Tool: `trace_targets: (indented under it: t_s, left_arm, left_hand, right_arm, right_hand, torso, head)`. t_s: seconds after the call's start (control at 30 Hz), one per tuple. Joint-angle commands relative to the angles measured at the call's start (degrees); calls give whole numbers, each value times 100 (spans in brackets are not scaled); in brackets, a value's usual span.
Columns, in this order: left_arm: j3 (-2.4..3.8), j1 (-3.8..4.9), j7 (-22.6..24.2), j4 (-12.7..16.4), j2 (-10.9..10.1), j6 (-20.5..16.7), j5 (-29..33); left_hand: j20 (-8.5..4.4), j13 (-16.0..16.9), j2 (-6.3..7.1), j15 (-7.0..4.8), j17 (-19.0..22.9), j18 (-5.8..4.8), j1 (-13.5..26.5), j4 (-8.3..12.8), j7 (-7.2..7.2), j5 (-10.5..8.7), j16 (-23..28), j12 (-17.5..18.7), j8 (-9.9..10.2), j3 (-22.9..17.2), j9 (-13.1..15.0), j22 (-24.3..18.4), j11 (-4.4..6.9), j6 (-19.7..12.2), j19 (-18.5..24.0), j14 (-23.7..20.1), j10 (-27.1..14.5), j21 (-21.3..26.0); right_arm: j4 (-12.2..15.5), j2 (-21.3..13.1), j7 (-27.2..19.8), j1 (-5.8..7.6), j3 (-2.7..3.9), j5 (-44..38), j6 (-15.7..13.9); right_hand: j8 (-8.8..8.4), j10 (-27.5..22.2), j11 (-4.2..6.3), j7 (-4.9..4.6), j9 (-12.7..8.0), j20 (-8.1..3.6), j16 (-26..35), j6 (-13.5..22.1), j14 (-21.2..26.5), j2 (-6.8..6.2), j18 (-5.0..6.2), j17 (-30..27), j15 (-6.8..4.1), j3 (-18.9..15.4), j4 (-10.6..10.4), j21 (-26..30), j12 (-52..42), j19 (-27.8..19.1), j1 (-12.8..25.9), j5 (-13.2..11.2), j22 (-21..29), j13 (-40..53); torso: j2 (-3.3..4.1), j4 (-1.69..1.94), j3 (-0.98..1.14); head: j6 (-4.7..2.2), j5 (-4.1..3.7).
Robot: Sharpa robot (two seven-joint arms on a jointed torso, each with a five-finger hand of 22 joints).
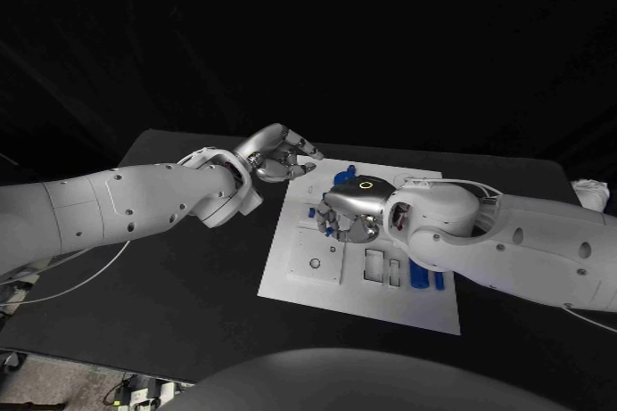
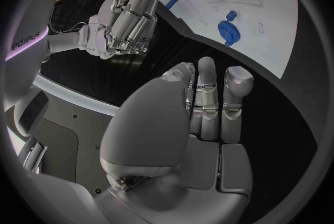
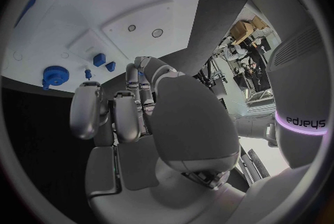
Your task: Assemble the parts on the task board
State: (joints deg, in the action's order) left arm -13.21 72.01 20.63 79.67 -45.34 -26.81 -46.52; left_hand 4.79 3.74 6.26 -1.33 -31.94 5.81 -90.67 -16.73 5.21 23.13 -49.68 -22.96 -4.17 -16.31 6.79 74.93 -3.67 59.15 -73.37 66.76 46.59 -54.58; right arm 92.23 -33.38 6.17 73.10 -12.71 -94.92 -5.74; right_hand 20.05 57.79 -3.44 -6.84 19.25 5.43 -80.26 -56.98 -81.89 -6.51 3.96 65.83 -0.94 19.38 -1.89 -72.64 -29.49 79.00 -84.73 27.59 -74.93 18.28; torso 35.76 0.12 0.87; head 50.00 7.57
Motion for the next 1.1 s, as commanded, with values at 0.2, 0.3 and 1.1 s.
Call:
trace_targets:
  t_s: [0.2,0.3,1.1]
  left_arm:
    - [3,-6,-9,5,29,118,-8]
    - [3,-10,-4,3,43,135,-8]
    - [3,-27,-26,-25,82,224,-14]
  left_hand:
    - [18,2,-17,16,10,83,57,-1,44,-23,23,16,-15,-27,-7,552,-7,0,18,-20,38,4]
    - [22,6,-23,20,14,82,59,2,48,-23,26,7,-13,-31,-8,553,-13,-5,16,-17,55,5]
    - [32,4,-38,32,26,91,67,4,57,-4,42,9,-6,-41,-12,540,-28,-18,41,-25,49,66]
  right_arm:
    - [-71,49,296,-154,0,-361,375]
    - [-89,41,300,-208,0,-372,335]
    - [-83,-78,313,-377,0,-406,-89]
  right_hand:
    - [-65,27,38,-1,2,-11,33,50,13,-34,50,-11,2,12,46,23,29,-10,30,-24,-915,-13]
    - [-69,28,38,-2,1,-11,32,51,13,-35,50,-10,2,13,49,24,31,-11,29,-25,-915,-14]
    - [-147,72,43,2,0,-12,46,-5,15,-41,53,-44,0,18,62,41,59,-9,80,-205,-910,-27]
  torso:
    - [-10,-6,1]
    - [-15,2,-3]
    - [-14,-9,0]
  head:
    - [0,-17]
    - [0,-34]
    - [0,-41]
